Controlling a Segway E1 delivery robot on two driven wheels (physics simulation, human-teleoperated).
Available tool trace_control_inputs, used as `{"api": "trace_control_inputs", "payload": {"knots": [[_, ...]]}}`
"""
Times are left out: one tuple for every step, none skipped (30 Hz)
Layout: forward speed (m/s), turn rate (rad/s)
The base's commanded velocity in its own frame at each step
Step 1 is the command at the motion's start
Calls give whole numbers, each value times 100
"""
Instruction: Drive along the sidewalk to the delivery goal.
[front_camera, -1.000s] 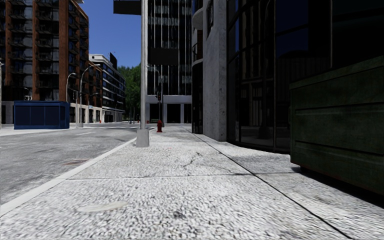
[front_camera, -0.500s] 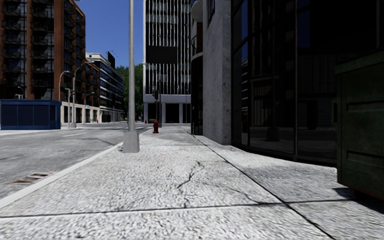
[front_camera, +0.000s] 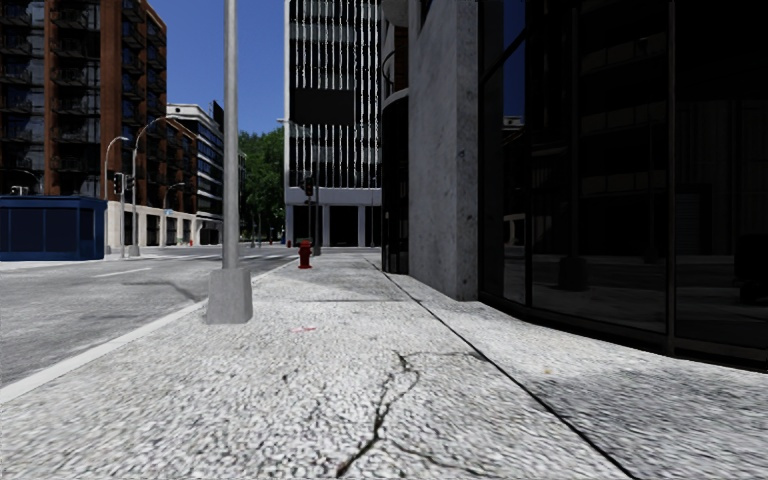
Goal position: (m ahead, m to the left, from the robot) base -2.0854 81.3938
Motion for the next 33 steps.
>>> {"api": "trace_control_inputs", "payload": {"knots": [[200,0],[200,0],[200,0],[200,0],[200,0],[200,0],[200,0],[200,2],[200,0],[200,0],[200,0],[200,0],[200,0],[200,0],[200,0],[200,0],[200,0],[200,0],[200,0],[200,13],[200,23],[200,33],[200,36],[200,36],[200,37],[200,37],[200,37],[200,37],[200,38],[200,39],[200,38],[200,38],[200,27]]}}
